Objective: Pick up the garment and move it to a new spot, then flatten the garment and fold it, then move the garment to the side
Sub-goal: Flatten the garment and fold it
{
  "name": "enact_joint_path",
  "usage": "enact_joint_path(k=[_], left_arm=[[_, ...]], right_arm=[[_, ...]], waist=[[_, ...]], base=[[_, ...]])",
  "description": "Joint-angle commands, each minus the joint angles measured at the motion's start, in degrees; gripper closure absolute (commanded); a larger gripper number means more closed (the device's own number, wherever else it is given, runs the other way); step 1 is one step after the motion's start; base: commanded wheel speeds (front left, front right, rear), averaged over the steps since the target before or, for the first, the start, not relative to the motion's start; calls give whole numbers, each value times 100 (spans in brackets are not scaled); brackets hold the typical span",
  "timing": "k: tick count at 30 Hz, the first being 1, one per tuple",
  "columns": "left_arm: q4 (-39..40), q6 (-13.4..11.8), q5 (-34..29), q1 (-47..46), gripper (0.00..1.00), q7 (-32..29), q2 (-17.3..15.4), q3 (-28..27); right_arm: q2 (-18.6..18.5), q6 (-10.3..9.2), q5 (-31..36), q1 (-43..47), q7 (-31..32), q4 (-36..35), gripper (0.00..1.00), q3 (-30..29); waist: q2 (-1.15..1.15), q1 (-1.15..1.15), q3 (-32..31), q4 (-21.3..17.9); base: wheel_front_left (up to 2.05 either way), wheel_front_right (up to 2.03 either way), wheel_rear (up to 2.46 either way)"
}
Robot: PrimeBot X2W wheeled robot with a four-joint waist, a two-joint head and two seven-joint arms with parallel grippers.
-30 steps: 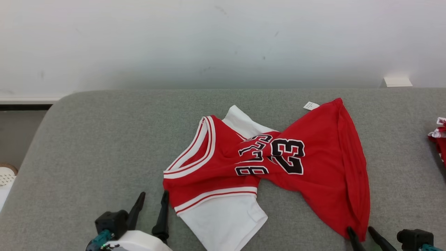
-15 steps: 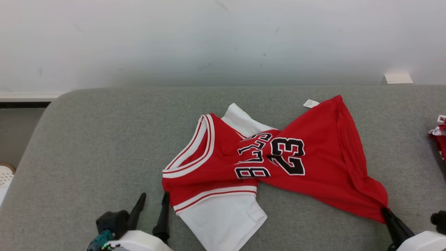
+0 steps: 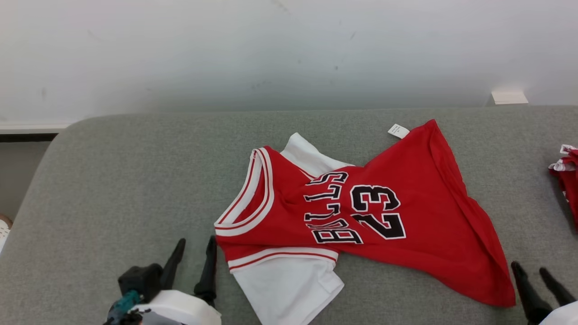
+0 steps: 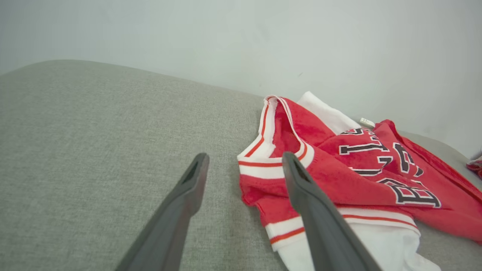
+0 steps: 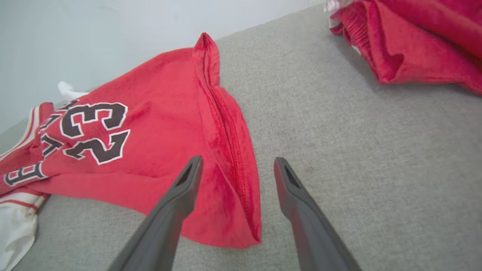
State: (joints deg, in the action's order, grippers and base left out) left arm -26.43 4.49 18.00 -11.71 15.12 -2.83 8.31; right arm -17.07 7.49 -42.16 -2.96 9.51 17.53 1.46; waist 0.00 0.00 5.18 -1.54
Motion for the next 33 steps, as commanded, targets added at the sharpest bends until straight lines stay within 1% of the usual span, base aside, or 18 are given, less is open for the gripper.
enact_joint_path(k=[1, 5, 9, 13, 14, 15, 16, 18, 20, 24, 29, 33], left_arm=[[103, -23, -70, -24, 0, -2, -23, -50], [624, -116, -202, 98, 0, -2, -24, -330], [1249, -133, -346, 215, 0, -2, -25, -594], [1724, -111, -498, 374, 0, -2, -21, -784], [1796, -111, -496, 428, 0, -2, -19, -820], [1868, -126, -490, 465, 0, -2, -20, -850], [1929, -132, -475, 516, 0, -2, -20, -885], [2014, -146, -439, 638, 0, -2, -20, -915], [2052, -161, -369, 753, 0, -2, -19, -896], [2035, -196, -241, 970, 0, -2, -20, -727], [2010, -288, -131, 1101, 0, -2, -18, -553], [1969, -291, -128, 1064, 0, -2, -20, -542]], right_arm=[[15, -1, 109, -55, -156, -94, 0, -84], [159, -1, 509, -189, -766, -528, 0, -194], [334, -1, 915, -282, -1387, -1058, 0, -112], [577, -1, 1248, -314, -1877, -1384, 0, -2], [612, 0, 1354, -325, -1983, -1445, 0, 70], [567, 0, 1534, -325, -2058, -1468, 0, 170], [544, -1, 1688, -305, -2128, -1455, 0, 305], [666, -1, 1731, -239, -2255, -1404, 0, 388], [668, -1, 1906, -145, -2340, -1297, 0, 464], [796, -1, 1875, -28, -2424, -969, 0, 447], [746, -1, 1809, -54, -2469, -773, 0, 479], [652, -1, 1805, -129, -2469, -825, 0, 452]], waist=[[0, 0, -9, -23], [0, 0, -62, -104], [0, 0, -131, -174], [0, 0, -196, -229], [0, 0, -211, -247], [0, 0, -221, -261], [0, 0, -232, -275], [0, 0, -245, -291], [0, 0, -266, -294], [0, 0, -327, -309], [0, 0, -402, -303], [0, 0, -446, -302]], base=[[0, 0, 0], [0, 0, 0], [0, 0, 0], [0, 0, 0], [0, 0, 0], [0, 0, 0], [0, 0, 0], [0, 0, 0], [0, 0, 0], [0, 0, 0], [0, 0, 0], [0, 0, 0]])
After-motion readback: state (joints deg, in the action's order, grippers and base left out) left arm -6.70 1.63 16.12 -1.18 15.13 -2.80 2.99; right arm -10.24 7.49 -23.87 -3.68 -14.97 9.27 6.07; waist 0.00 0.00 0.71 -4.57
